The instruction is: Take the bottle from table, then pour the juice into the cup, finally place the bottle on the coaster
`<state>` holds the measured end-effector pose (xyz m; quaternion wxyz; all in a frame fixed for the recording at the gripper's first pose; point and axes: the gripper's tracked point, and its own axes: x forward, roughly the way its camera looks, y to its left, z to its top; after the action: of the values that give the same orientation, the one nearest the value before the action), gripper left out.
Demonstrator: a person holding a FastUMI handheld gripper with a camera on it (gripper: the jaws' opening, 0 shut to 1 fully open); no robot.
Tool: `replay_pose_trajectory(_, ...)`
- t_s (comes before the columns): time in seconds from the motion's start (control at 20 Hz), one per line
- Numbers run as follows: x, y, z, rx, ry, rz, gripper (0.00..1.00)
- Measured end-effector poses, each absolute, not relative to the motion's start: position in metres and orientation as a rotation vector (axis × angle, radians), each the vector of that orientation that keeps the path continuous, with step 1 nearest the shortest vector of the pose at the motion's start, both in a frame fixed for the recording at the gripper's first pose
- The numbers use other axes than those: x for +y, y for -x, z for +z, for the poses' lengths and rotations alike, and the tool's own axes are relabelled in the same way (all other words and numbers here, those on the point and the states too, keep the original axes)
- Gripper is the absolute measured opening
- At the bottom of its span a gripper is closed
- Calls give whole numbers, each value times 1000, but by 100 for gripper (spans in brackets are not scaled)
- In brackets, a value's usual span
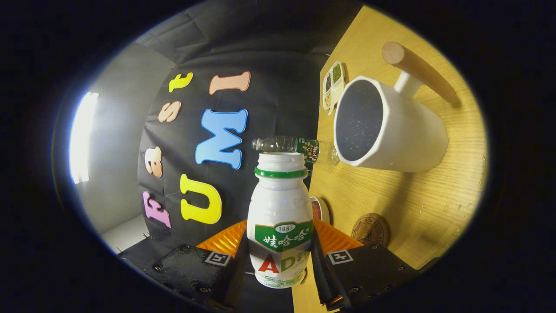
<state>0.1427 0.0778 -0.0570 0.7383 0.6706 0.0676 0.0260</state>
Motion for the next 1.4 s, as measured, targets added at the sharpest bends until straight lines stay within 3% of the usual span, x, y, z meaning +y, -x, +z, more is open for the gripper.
replay_pose_trajectory(1.4, 73, -140, -54, 140, -1697, 35, 66)
